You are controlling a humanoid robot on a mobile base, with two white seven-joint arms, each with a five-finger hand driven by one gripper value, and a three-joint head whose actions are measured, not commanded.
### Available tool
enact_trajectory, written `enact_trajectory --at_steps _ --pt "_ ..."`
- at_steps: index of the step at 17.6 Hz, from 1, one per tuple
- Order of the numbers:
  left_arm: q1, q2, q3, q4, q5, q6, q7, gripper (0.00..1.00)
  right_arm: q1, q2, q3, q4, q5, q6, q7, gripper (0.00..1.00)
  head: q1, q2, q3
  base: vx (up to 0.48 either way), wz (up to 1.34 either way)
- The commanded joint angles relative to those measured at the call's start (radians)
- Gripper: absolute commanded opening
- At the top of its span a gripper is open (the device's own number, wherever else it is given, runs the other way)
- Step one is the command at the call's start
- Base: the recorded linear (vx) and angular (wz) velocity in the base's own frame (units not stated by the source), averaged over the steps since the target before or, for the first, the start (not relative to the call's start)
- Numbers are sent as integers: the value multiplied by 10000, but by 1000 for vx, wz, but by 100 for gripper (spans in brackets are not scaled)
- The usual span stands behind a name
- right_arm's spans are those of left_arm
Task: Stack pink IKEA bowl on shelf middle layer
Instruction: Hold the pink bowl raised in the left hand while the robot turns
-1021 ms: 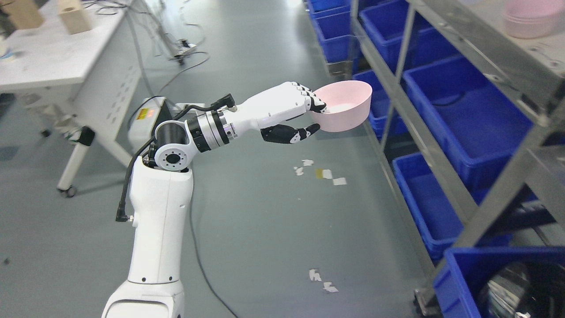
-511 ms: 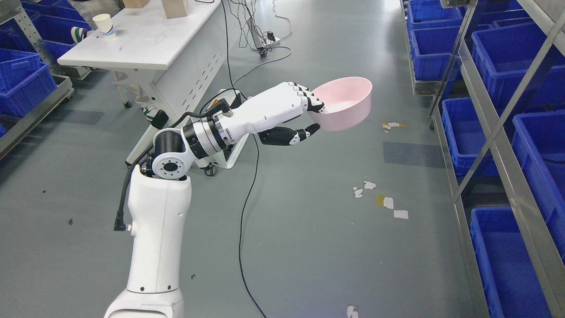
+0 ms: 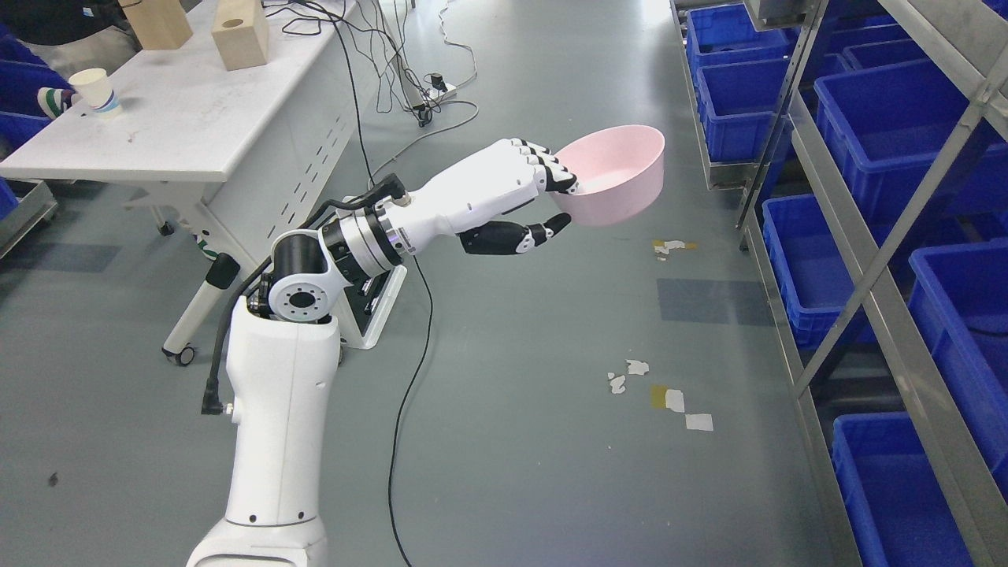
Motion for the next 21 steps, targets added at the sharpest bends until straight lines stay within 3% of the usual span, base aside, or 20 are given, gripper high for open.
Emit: enact_trajectory --at_steps 1,21 --pt "10 175 122 -128 6 -2 19 1 230 -175 0 -175 0 7 -2 100 0 0 0 307 -111" --pt "-511 175 -77 -219 67 -2 19 1 230 -175 0 -175 0 7 -2 100 0 0 0 290 8"
